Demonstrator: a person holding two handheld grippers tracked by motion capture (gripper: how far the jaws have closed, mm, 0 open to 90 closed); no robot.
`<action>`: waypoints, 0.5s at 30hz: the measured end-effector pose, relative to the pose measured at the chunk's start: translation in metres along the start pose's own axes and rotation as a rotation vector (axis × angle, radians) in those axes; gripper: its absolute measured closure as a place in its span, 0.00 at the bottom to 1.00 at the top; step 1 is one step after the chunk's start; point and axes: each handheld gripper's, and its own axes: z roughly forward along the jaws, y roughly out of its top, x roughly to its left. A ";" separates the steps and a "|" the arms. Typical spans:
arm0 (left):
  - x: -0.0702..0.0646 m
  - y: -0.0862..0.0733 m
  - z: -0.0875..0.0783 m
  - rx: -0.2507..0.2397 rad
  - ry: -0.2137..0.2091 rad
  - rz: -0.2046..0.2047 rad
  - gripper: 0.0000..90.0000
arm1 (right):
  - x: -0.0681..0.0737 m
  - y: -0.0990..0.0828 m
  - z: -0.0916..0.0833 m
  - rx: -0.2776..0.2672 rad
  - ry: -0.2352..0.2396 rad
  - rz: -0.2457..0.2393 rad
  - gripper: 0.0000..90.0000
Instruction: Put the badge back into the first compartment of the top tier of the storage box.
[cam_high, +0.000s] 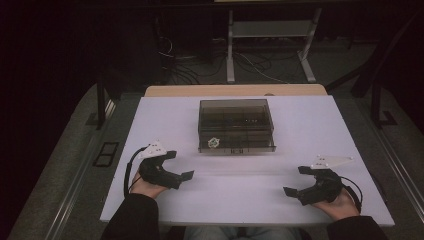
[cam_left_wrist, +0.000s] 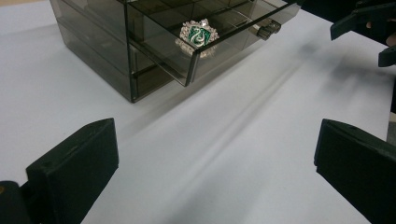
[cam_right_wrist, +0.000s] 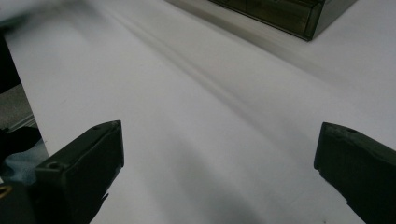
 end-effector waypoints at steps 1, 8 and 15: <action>-0.001 -0.001 0.000 0.000 0.002 -0.004 0.00 | 0.000 0.000 0.000 -0.002 0.000 0.000 0.01; -0.003 -0.009 0.002 -0.010 -0.006 -0.016 0.00 | 0.000 0.000 0.000 -0.004 0.002 0.002 0.01; -0.008 -0.015 0.008 -0.002 -0.015 -0.009 0.00 | 0.000 0.000 0.000 -0.005 -0.001 0.003 0.01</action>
